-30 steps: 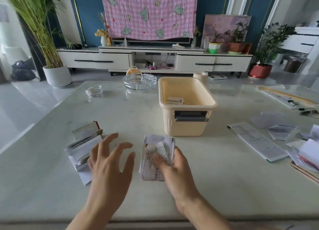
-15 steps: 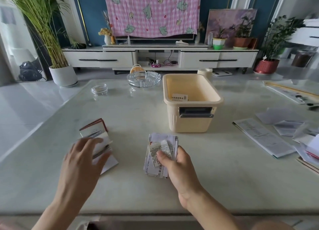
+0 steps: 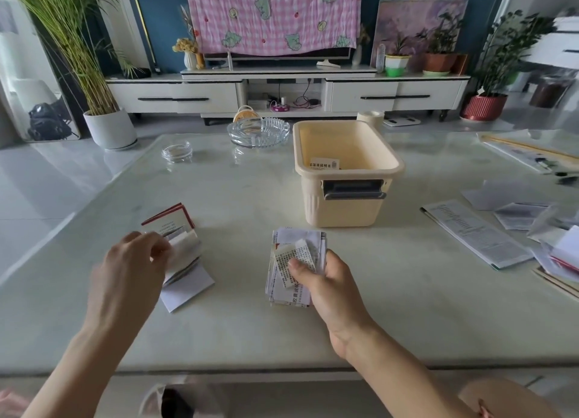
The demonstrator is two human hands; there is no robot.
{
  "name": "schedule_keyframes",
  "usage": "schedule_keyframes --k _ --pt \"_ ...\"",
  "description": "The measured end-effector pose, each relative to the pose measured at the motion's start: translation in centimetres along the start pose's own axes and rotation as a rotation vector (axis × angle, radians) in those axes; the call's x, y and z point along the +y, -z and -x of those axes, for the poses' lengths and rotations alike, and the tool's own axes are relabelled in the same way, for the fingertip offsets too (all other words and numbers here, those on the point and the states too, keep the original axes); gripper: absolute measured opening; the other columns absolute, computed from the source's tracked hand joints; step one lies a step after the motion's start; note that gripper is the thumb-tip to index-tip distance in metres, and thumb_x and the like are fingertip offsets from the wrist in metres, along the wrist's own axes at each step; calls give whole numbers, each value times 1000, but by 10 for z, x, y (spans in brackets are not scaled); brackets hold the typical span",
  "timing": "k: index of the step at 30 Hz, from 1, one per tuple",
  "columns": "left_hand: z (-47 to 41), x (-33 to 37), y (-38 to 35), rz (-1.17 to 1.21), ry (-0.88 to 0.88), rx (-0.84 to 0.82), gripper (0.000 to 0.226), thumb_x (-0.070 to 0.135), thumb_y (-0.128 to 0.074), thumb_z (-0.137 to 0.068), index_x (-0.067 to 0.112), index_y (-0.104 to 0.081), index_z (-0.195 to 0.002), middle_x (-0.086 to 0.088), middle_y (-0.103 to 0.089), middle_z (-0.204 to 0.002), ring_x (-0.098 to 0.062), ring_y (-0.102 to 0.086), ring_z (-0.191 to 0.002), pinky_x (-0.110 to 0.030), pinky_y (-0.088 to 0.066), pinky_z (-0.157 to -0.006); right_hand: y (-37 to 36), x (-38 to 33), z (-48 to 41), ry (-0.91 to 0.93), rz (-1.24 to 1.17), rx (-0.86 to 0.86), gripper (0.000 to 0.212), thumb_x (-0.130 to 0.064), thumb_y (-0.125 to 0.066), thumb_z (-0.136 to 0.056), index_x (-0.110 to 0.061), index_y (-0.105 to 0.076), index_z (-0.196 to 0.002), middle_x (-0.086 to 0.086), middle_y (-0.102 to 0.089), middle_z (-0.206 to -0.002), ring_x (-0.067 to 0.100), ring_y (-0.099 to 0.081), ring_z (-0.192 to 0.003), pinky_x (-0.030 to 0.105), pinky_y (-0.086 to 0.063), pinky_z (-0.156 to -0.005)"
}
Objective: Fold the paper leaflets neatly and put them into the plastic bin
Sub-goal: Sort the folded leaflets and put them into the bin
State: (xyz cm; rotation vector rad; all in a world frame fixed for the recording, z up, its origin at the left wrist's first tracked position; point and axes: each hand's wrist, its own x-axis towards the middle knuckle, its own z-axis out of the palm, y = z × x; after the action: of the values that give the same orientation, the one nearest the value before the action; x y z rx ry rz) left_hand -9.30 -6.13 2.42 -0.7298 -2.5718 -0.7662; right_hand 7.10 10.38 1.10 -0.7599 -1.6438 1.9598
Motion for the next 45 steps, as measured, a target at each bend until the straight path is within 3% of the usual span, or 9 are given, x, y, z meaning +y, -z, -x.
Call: schedule_keyframes --k 4,9,18,23,28,35,39,41,45 --pt "-1 21 17 377 138 302 5 14 -55 -92 12 -58 -88 1 -59 -83 -22 -55 -77 -37 -43 -73 8 -10 -1 -36 -100 -3 11 -10 -61 -89 -12 -65 -99 2 -71 -92 14 -66 -82 21 -51 -67" --pt "11 63 14 1268 478 6 20 13 -50 -95 18 -55 -76 4 -60 -71 -11 -59 -61 -19 -55 -53 20 -24 -3 -73 -263 -114 15 -10 -62 -82 -14 -65 -97 2 -71 -87 16 -65 -82 32 -51 -76" --pt "46 124 -25 1159 422 -238 13 8 -52 -93 7 -57 -80 -5 -62 -68 -8 -60 -52 -17 -50 -45 25 -30 1 -84 -414 -252 38 -15 -55 -73 -8 -65 -109 7 -69 -100 17 -62 -90 33 -47 -88" --pt "51 132 -33 1234 445 -379 41 38 -37 -97 5 -59 -86 -12 -65 -80 -22 -63 -74 -41 -54 -74 22 -22 1 -58 -224 -137 24 -9 -53 -90 -11 -62 -111 8 -70 -103 17 -64 -91 31 -53 -80" --pt "62 134 -39 1135 365 -250 26 29 -42 -96 10 -48 -80 -2 -49 -72 -9 -46 -65 -21 -41 -62 4 -7 7 151 32 -17 31 -11 -55 -92 -15 -44 -120 4 -63 -110 5 -63 -92 14 -50 -76" --pt "59 109 -42 957 219 -154 19 35 -61 -87 20 -55 -77 -3 -51 -85 -30 -52 -89 -45 -47 -81 -4 0 6 179 8 -120 18 -14 -55 -93 -14 -59 -110 6 -70 -102 12 -67 -91 24 -54 -76" --pt "49 100 -24 1290 388 -499 36 35 -66 -73 5 -61 -91 -12 -63 -82 -21 -59 -75 -32 -49 -66 -2 -7 4 165 1 -220 17 -16 -56 -92 -15 -63 -107 7 -70 -97 21 -67 -89 42 -57 -75" --pt "54 102 -17 1416 466 -685 32 31 -61 -73 9 -65 -96 -8 -67 -81 -15 -64 -69 -26 -51 -57 -2 -10 7 124 28 -347 18 -14 -53 -93 -15 -63 -109 4 -70 -97 16 -67 -87 32 -56 -68" --pt "60 94 -13 1449 582 -676 30 28 -61 -75 4 -66 -93 -10 -65 -72 -14 -62 -55 -25 -47 -43 -11 -4 5 52 161 -440 20 -12 -52 -95 -14 -64 -110 2 -71 -99 11 -68 -88 23 -54 -68"
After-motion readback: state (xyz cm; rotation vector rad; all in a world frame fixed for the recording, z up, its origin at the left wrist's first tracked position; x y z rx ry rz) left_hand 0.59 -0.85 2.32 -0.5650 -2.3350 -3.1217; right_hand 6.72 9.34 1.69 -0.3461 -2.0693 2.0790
